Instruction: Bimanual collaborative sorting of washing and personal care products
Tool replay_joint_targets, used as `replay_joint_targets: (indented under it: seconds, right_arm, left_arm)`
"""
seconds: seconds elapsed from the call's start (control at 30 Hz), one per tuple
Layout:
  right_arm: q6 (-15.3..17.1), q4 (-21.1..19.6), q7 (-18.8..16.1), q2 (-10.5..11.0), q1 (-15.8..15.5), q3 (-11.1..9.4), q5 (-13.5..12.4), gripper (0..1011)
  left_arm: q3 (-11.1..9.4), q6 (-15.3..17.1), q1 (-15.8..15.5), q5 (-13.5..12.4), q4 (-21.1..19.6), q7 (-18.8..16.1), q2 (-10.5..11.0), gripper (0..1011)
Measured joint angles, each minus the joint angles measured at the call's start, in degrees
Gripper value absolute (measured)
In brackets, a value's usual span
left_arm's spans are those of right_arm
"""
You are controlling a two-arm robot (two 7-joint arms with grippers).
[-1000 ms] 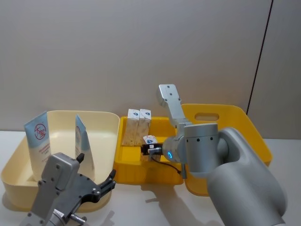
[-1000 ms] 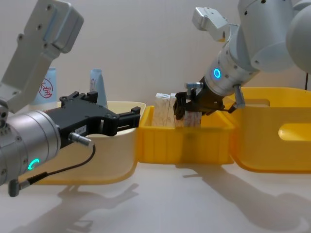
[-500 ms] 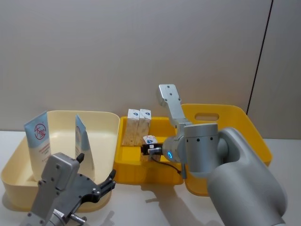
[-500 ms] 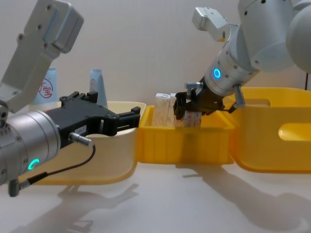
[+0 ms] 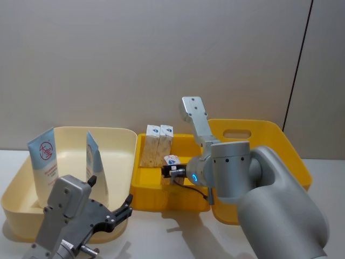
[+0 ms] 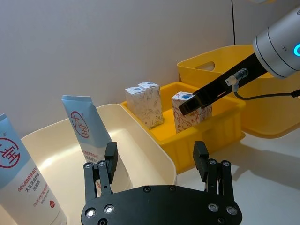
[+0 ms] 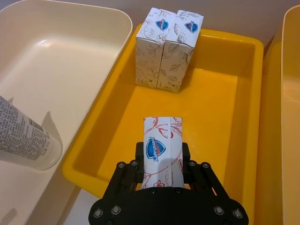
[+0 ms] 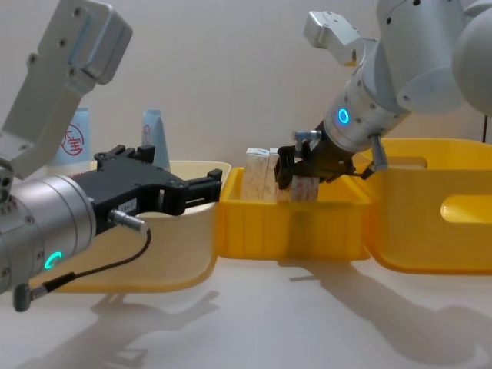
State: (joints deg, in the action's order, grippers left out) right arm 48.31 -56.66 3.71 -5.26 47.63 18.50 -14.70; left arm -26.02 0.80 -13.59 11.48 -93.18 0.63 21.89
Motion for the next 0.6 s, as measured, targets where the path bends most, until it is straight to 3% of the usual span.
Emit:
replay_joint_targets:
  seconds: [0.23,0.6]
  right_arm:
    - [-1.0,0.6,0.0,-0.3,0.5,0.1,0.3,403]
    - [-5.7,0.9,0.6,-1.2,2.3,-0.1,1.3,403]
  left_arm:
    - [0.0,0.0,0.0,0.0,0.0,0.0,0.0,1003]
    - [0.0,0.0,0.0,0.0,0.0,0.0,0.0,1003]
